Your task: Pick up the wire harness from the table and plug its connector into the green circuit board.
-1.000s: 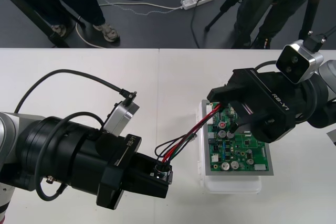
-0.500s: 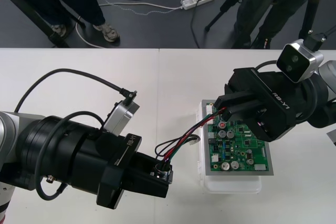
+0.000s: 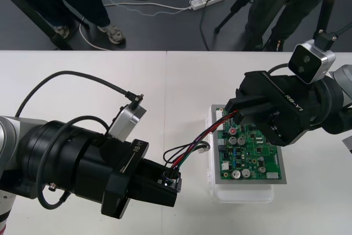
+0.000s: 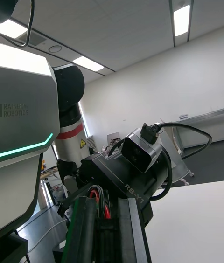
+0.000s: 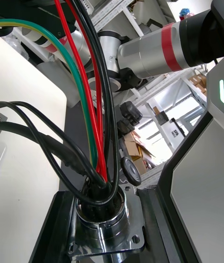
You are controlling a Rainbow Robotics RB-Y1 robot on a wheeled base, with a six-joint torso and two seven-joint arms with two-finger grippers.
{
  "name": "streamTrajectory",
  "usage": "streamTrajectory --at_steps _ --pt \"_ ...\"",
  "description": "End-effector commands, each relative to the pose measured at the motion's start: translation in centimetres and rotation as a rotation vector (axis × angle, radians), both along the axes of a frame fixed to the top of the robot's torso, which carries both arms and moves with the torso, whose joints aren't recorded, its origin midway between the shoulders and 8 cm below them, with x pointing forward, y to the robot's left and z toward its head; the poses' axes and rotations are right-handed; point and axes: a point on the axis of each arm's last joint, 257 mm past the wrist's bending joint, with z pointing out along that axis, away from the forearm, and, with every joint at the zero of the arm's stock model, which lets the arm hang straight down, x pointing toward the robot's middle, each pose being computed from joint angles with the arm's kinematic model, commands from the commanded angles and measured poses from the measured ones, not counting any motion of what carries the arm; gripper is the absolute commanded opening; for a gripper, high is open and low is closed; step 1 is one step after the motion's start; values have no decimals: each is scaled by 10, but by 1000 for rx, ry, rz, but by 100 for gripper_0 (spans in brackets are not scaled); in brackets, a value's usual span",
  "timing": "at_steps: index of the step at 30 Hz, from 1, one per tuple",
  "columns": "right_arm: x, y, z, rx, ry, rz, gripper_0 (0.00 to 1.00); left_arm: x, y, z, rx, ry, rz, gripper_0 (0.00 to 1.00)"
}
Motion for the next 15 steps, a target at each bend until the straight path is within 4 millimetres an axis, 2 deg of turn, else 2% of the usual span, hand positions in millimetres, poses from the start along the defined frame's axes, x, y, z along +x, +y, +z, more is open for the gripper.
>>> streamTrajectory --at_steps 1,15 --pt "0 -3 9 -25 8 30 0 -15 -9 16 -35 -47 -58 100" --pt "0 -4 11 -16 17 34 0 -11 -11 18 -44 -47 -40 100"
